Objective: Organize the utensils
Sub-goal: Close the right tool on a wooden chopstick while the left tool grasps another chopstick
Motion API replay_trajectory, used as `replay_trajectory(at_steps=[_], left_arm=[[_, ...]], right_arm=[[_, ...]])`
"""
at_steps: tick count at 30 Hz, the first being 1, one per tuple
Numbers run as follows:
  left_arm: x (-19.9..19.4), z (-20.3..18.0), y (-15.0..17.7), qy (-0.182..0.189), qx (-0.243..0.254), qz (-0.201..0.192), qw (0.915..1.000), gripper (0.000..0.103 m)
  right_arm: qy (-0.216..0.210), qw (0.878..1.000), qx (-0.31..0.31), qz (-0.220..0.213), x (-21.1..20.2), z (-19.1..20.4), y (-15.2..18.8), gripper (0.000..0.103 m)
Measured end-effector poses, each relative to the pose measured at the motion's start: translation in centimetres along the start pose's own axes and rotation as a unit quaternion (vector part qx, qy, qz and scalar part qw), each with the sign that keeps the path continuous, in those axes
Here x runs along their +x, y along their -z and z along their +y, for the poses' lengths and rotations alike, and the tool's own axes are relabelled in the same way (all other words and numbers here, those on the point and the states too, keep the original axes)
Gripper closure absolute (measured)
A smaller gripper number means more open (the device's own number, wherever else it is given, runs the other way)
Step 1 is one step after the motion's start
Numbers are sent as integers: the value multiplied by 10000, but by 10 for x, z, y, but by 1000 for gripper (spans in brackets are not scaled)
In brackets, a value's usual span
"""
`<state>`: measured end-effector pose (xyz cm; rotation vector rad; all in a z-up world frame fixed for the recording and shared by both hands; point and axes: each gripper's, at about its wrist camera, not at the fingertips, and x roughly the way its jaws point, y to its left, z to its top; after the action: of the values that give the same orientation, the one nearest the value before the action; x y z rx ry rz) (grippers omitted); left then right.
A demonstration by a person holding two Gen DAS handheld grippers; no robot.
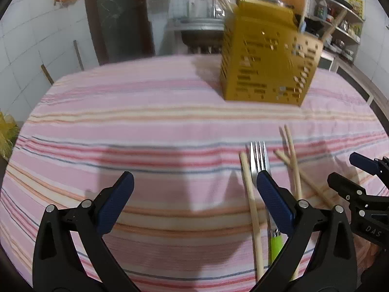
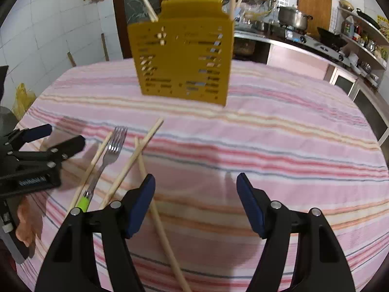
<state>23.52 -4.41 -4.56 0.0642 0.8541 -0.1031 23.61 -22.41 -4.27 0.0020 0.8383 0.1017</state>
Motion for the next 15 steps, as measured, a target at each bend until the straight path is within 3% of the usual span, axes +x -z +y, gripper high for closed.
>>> replay_trajectory(at_steps=[11,15], left_arm=[[16,-9,3,49,115,237,9996,6],[20,-10,2,63,98,293,9995,6]], right_arm=[[-29,9995,-146,293,22,20,-10,35],[-15,9991,-248,333,32,30,-23,49]])
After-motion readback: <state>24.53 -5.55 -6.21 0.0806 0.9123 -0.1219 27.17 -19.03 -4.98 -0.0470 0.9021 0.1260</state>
